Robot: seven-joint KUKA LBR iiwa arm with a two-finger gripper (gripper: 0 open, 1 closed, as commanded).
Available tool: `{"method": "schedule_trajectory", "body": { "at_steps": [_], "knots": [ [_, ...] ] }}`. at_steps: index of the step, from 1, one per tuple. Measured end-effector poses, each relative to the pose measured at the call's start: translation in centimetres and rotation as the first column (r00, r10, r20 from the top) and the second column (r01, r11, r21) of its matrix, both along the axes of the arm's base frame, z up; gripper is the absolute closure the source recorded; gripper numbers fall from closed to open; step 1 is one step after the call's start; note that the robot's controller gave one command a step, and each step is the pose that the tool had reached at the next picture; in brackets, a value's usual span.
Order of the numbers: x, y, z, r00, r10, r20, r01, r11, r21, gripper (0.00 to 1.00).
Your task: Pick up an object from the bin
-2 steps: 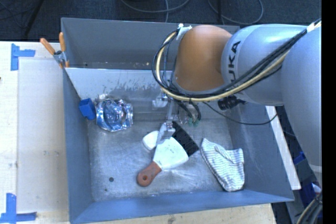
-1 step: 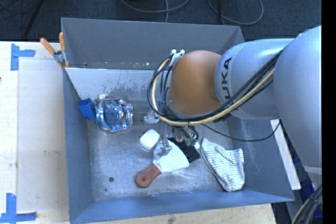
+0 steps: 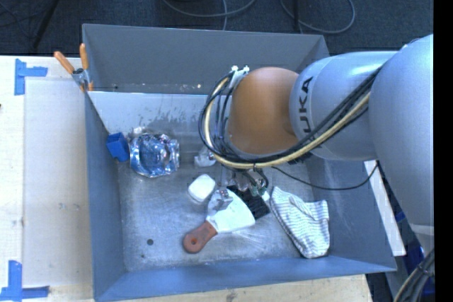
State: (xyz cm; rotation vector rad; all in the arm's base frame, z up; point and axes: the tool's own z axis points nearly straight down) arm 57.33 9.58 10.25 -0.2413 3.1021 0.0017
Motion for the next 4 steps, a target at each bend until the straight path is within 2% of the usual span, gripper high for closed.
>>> {"method": "schedule_trajectory", "body": {
  "at_steps": [1,2,3,4],
  "knots": [
    [0.5,-6.3,-0.1,0.997,0.078,-0.017,-0.078,0.997,0.004,0.00],
    [0.4,-9.5,-1.6,1.000,-0.007,-0.031,0.007,1.000,-0.006,0.00],
    [-5.6,-4.7,-2.2,0.979,0.205,-0.002,-0.205,0.979,-0.017,1.00],
    [-5.6,-4.7,-2.2,0.979,0.205,-0.002,-0.205,0.979,-0.016,1.00]
  ]
}}
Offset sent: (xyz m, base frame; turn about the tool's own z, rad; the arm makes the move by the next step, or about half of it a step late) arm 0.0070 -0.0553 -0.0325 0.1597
